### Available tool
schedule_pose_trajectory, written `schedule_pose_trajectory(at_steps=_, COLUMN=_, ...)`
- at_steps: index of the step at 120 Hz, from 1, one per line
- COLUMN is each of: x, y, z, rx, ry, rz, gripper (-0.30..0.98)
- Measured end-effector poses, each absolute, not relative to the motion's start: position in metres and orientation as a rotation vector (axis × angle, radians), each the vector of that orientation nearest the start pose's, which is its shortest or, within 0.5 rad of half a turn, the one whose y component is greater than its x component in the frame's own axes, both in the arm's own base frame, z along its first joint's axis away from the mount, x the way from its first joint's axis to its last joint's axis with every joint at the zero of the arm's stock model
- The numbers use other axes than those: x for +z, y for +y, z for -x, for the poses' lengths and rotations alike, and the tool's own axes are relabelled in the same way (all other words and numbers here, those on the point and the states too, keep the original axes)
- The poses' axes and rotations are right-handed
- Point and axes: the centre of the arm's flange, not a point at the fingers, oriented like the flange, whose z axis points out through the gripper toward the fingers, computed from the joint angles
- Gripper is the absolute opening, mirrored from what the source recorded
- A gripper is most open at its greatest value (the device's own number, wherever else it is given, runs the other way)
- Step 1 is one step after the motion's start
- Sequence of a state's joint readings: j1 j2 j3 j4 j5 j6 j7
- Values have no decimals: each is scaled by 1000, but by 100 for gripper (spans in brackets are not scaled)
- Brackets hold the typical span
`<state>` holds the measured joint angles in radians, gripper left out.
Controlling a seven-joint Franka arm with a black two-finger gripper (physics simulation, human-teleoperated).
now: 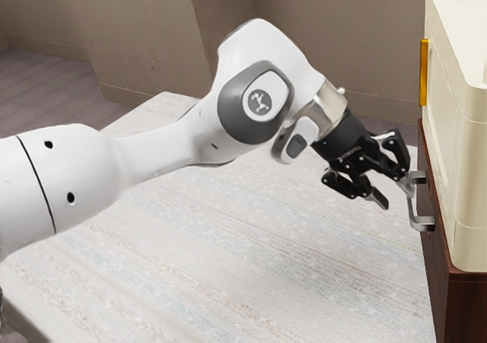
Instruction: Pull the drawer handle with one arm to open the drawer
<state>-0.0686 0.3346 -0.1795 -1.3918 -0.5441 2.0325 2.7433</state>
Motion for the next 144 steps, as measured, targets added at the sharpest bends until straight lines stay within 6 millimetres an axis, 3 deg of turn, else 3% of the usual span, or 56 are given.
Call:
schedule_pose_trajectory(at_steps=24, x=547, y=-184, z=-667, rx=-966, ry=2854, rz=446, gripper=19)
schedule_pose_trajectory(at_steps=75, x=543, y=-176, z=-660, rx=-944, ry=2846, rz=393, gripper=3)
schedule_pose_trajectory(at_steps=108, x=540, y=-125, z=-640, rx=-899, ry=2844, rz=480, gripper=-1)
schedule_pose_trajectory(at_steps=144, x=547, y=-92, z=-618, rx=-858, ry=2831, rz=524, gripper=-3)
